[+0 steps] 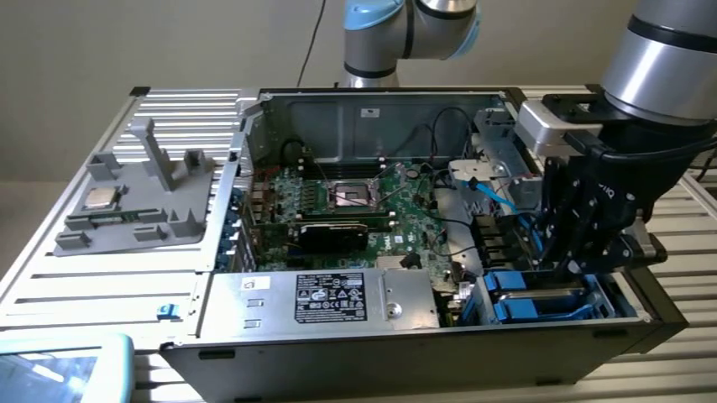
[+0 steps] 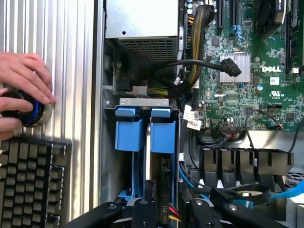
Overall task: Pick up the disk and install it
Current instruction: 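Insert the first disk wire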
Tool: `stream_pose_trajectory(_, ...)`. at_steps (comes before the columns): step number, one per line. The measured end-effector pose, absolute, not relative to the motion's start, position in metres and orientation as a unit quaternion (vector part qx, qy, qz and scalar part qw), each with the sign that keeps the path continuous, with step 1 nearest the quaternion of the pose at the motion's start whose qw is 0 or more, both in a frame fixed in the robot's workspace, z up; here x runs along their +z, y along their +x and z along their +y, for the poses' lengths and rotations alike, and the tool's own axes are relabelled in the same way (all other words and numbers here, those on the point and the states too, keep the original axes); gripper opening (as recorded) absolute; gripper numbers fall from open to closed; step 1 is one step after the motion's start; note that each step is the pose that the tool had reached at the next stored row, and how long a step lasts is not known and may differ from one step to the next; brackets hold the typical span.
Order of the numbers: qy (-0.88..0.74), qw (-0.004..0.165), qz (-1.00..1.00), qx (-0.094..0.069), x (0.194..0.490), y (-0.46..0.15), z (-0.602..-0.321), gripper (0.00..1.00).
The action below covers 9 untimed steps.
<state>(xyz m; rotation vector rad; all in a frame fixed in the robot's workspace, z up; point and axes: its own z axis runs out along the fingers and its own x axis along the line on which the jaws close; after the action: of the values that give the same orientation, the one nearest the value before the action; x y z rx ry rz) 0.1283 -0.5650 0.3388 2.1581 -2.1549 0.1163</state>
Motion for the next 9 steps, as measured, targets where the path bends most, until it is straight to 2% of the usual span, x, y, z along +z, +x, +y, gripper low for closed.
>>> stream_pose_trajectory(9, 0.706, 0.046, -0.705, 0.047, 0.359, 0.127, -0.565, 0.32)
